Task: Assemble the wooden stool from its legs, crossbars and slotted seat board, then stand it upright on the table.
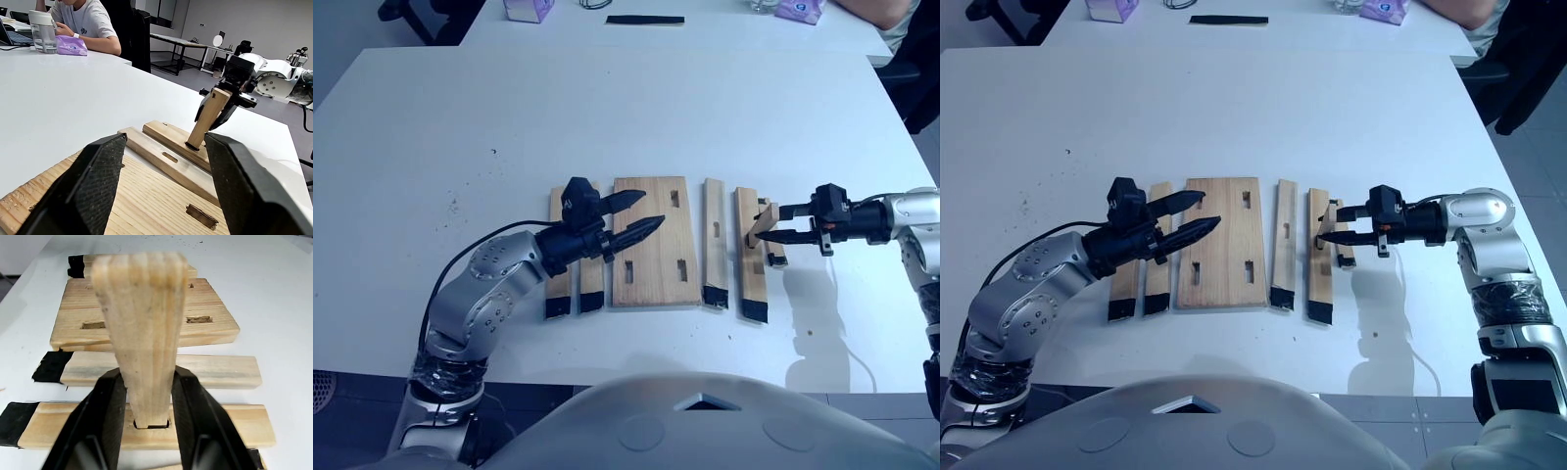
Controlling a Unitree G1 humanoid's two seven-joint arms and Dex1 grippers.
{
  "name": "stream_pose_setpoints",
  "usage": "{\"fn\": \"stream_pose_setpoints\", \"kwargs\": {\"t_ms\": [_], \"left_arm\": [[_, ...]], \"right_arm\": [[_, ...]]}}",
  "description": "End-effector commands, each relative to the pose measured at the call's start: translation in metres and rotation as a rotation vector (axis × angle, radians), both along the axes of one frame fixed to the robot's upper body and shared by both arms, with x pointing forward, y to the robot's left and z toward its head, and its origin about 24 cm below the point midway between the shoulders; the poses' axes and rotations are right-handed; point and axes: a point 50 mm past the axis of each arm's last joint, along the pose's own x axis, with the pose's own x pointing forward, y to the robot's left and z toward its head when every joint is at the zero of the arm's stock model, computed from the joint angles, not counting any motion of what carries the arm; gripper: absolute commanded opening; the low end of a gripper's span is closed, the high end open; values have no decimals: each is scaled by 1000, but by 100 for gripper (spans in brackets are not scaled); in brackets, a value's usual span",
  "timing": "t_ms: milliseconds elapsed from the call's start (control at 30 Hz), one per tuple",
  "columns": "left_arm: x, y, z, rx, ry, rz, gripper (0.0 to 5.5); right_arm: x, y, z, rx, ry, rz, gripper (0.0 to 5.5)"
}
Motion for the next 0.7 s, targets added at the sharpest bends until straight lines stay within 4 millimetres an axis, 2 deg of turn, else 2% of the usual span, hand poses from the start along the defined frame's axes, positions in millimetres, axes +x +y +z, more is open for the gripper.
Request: {"fn": "stream_pose_setpoints", "kwargs": {"t_ms": [33, 167, 567, 667, 700], "left_arm": [[1, -2, 0, 26, -3, -26, 293], [1, -1, 1, 38, 2, -41, 293], [1, -3, 0, 60, -2, -71, 293], [1, -2, 0, 62, -2, -72, 293], [1, -2, 0, 62, -2, -71, 293]], "right_arm": [[-21, -12, -51, -146, 240, -38, 128], [-36, -23, -67, -206, 302, -38, 128], [-51, -24, -77, -253, 324, -1, 128], [-48, -27, -74, -278, 313, -21, 128], [-45, -26, -71, -271, 295, -29, 165]]}}
